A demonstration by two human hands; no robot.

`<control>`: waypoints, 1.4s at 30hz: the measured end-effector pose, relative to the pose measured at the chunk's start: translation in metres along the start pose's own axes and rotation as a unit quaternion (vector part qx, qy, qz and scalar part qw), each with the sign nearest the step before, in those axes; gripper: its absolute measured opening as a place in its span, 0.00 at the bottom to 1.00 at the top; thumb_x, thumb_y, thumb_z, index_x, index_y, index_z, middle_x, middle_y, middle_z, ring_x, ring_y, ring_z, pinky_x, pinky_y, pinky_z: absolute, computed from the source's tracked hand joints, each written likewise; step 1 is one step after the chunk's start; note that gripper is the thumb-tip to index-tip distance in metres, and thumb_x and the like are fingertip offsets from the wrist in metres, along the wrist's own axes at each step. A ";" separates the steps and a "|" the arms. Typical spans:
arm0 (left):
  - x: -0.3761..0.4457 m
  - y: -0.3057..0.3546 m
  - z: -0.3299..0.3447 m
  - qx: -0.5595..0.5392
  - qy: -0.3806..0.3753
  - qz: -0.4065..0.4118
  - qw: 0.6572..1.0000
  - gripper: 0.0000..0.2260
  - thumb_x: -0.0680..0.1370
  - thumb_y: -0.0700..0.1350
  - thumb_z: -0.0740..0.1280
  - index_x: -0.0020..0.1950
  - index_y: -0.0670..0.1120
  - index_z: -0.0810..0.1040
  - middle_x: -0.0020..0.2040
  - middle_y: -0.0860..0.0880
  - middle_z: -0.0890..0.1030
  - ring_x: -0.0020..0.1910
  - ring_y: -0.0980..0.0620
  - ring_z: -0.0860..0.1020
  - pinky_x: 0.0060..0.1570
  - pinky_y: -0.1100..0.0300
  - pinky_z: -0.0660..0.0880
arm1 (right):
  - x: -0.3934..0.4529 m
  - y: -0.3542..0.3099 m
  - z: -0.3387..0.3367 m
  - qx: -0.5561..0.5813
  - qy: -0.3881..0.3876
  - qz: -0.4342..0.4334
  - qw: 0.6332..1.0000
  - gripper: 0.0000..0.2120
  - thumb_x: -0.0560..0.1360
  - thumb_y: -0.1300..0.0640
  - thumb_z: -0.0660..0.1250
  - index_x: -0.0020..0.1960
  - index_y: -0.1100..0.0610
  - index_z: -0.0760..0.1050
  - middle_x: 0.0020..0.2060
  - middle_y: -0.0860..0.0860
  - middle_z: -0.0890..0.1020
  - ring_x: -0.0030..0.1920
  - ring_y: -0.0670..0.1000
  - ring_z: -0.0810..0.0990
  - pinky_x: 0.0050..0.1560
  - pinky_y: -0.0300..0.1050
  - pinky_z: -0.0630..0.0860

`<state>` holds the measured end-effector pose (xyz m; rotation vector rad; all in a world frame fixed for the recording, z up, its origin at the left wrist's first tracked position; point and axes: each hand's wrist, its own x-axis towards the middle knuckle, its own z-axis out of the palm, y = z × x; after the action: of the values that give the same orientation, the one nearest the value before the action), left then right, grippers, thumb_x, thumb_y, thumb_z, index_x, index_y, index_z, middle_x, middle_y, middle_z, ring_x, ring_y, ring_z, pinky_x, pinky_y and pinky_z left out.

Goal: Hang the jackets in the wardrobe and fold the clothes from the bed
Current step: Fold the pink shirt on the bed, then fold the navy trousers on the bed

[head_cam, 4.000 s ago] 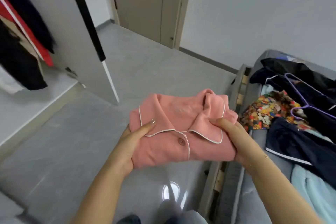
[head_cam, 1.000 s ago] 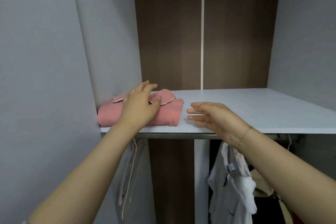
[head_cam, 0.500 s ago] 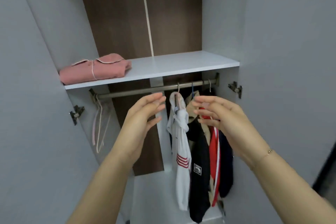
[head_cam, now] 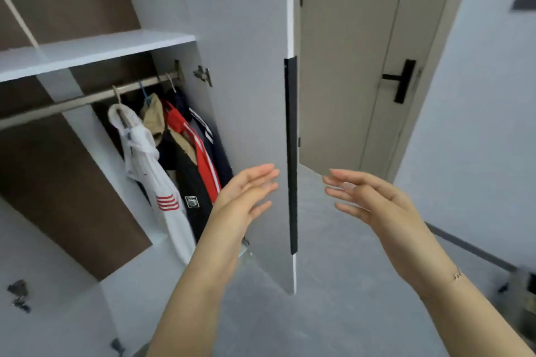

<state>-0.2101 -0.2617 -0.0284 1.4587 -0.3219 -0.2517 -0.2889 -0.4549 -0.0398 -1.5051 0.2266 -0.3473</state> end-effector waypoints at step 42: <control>-0.354 -0.544 0.522 -0.045 -0.448 -0.163 0.878 0.13 0.79 0.37 0.64 0.56 0.53 0.81 0.56 0.55 0.83 0.59 0.57 0.80 0.56 0.59 0.74 | -0.515 0.445 -0.487 -0.103 0.488 0.081 0.863 0.12 0.80 0.65 0.61 0.53 0.57 0.82 0.52 0.49 0.85 0.54 0.48 0.83 0.57 0.46 0.79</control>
<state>-0.7146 -0.6726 -0.5479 1.2148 -0.7957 -1.2168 -0.9045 -0.7089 -0.5463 -1.3832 1.2216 -0.9599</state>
